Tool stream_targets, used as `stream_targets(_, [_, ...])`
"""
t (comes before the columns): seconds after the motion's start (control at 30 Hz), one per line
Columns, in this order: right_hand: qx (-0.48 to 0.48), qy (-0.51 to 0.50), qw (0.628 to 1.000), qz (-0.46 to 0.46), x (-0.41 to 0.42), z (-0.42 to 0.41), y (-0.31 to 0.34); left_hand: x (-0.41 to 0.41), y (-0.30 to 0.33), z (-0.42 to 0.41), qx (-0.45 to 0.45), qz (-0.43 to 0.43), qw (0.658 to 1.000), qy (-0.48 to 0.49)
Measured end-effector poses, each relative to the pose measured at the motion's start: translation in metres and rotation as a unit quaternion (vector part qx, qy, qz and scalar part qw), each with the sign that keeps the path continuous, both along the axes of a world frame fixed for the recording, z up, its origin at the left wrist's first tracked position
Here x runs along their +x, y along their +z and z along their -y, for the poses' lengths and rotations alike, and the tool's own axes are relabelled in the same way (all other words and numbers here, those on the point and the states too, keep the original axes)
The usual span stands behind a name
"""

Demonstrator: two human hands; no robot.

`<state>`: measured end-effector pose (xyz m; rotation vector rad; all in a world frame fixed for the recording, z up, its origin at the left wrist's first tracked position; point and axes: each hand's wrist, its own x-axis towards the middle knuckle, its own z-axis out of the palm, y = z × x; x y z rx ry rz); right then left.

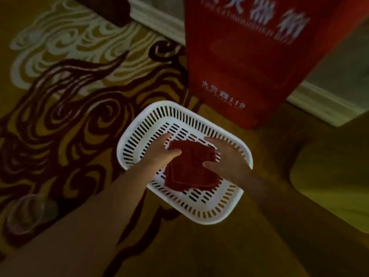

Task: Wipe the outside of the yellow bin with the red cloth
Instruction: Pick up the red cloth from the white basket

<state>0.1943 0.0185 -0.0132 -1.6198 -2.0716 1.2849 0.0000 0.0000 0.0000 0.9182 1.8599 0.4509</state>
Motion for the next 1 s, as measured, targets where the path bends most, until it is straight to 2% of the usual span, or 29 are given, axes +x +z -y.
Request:
stream_targets(0.07, [0.035,0.023,0.998,0.039,-0.007,-0.006,-0.026,0.002,-0.025,-0.002,-0.001,-0.001,1.000,-0.010])
stream_targets(0.17, [0.036,0.037,0.997,0.060,-0.015,-0.014,-0.052,0.008,-0.049,0.004,0.009,0.038,0.999,0.001])
stream_targets(0.3, [0.020,0.019,0.993,0.113,-0.022,-0.014,-0.061,0.012,-0.051,0.008,0.043,0.038,0.998,0.038])
stream_targets(0.47, [0.053,-0.022,0.992,0.111,-0.017,-0.007,-0.060,0.011,-0.044,0.006,0.014,0.126,0.990,0.061])
stream_targets(0.6, [0.048,-0.076,0.995,0.049,-0.006,-0.007,-0.045,0.000,-0.028,0.006,0.001,0.197,0.980,0.023])
stream_targets(0.73, [0.058,-0.124,0.989,-0.047,0.009,-0.006,-0.005,-0.007,0.002,0.009,0.042,0.245,0.969,0.012])
stream_targets(0.87, [0.075,-0.115,0.983,-0.122,0.030,0.002,0.046,0.004,0.040,0.017,0.092,0.277,0.956,0.010])
stream_targets(1.0, [0.119,-0.080,0.981,-0.130,0.070,0.028,0.093,0.035,0.076,0.025,0.124,0.311,0.942,-0.029])
